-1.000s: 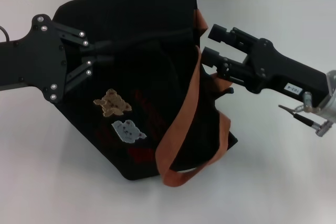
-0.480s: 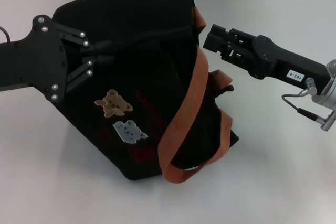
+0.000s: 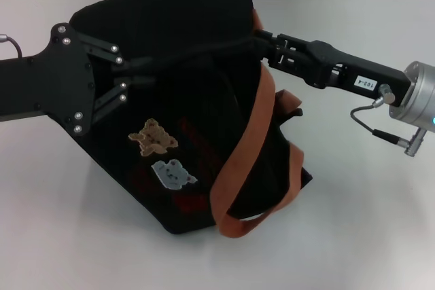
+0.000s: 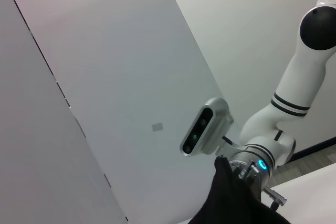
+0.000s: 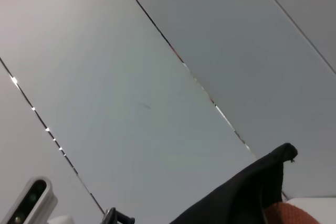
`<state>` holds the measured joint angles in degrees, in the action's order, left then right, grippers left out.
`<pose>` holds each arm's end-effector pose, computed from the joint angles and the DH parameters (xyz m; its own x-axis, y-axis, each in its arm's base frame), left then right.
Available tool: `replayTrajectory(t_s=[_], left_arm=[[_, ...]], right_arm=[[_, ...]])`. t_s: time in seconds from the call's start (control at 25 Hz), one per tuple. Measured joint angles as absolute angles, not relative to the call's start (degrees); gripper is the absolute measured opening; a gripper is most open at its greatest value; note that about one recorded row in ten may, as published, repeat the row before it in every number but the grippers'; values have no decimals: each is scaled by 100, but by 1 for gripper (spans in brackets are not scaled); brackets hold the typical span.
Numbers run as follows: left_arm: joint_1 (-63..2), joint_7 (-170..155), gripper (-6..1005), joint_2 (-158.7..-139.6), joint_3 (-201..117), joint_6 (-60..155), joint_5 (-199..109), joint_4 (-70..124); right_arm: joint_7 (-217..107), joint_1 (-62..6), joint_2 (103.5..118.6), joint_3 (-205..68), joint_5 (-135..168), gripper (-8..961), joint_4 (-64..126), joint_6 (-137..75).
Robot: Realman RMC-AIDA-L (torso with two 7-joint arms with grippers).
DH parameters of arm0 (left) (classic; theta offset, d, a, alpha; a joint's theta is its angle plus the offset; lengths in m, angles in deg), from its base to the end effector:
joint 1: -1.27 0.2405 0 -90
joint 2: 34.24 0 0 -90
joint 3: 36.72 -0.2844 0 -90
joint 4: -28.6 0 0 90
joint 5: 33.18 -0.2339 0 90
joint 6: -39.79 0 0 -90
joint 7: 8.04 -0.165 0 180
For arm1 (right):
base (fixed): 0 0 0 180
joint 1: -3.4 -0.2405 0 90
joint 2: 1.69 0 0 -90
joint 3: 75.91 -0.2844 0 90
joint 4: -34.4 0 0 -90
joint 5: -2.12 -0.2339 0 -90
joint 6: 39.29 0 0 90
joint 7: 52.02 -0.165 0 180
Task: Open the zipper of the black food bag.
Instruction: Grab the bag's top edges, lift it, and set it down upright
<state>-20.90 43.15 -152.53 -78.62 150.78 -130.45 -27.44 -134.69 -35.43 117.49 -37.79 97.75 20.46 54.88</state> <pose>-0.2470 0.3202 0.0498 0.7402 -0.4285 0.5182 -0.2001 -0.8761 -0.4386 0.2200 0.3724 -0.0674 0.3919 -0.5091 -0.7663 -0.5407 -0.8014 0.2558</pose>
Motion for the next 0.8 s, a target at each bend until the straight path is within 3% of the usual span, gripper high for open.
replayTrajectory(t_s=[0.28, 0.64, 0.8], left_arm=[[-2092, 4306, 76, -15254, -7870, 15079, -13064, -2718], [-2086, 4231, 76, -15254, -7850, 15015, -13112, -2642], [-2063, 4231, 76, -15246, -7765, 15001, -13092, -2641]], right_arm=[[-13987, -3782, 11756, -3408, 9783, 380, 2032, 5245], [-14152, -3798, 11758, -3302, 9782, 367, 2015, 5233], [-14152, -3609, 11755, -3024, 9796, 276, 1992, 5199]])
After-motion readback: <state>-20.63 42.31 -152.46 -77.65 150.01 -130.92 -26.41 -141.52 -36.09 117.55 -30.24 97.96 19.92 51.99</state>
